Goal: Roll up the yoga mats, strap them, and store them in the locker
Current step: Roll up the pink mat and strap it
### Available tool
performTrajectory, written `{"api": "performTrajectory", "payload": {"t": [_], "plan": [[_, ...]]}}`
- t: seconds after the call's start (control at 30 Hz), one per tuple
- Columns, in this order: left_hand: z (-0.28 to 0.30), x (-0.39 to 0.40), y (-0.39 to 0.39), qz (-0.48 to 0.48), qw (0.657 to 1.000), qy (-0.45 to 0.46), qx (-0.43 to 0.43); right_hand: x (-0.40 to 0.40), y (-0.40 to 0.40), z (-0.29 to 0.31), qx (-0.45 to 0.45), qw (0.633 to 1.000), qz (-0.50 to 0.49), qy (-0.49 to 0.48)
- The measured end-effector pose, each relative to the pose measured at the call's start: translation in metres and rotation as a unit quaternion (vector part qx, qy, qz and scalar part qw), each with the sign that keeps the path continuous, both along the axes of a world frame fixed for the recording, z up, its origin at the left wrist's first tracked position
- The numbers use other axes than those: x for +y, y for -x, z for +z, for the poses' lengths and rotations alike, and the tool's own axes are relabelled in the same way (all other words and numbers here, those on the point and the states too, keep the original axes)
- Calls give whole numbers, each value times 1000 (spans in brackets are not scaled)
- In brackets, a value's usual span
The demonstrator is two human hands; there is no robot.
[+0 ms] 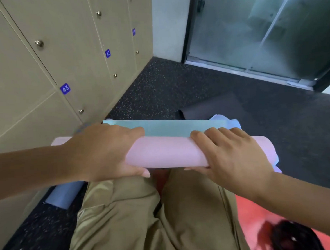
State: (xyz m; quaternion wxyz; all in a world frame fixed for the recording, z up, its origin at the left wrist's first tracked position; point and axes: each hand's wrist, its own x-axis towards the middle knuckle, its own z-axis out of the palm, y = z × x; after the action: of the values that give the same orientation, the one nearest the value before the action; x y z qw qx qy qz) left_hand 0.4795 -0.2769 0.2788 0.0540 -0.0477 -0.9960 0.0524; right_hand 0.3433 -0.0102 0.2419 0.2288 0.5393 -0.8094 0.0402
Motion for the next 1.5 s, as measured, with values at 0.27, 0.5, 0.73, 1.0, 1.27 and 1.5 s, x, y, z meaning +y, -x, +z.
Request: {"api": "performTrajectory", "payload": {"t": [0.27, 0.5, 0.73, 1.0, 1.27, 1.5], "plan": [[-41, 27, -33, 67, 955, -145, -248, 16, -35, -44, -90, 993, 6, -77], [-76, 17, -41, -24, 972, -179, -149, 16, -36, -58, -140, 986, 0, -89], [-83, 2, -26, -2, 944, -267, -195, 6, -22, -54, -208, 974, 20, -86], [-83, -11, -6, 7, 897, -350, -270, -5, -20, -63, -141, 988, 16, -59], [-89, -12, -12, -4, 958, -271, -99, -20, 12, -45, -330, 934, 2, -135], [-110, 5, -23, 27, 985, -171, 15, -35, 37, -41, -476, 864, 5, -162]]}}
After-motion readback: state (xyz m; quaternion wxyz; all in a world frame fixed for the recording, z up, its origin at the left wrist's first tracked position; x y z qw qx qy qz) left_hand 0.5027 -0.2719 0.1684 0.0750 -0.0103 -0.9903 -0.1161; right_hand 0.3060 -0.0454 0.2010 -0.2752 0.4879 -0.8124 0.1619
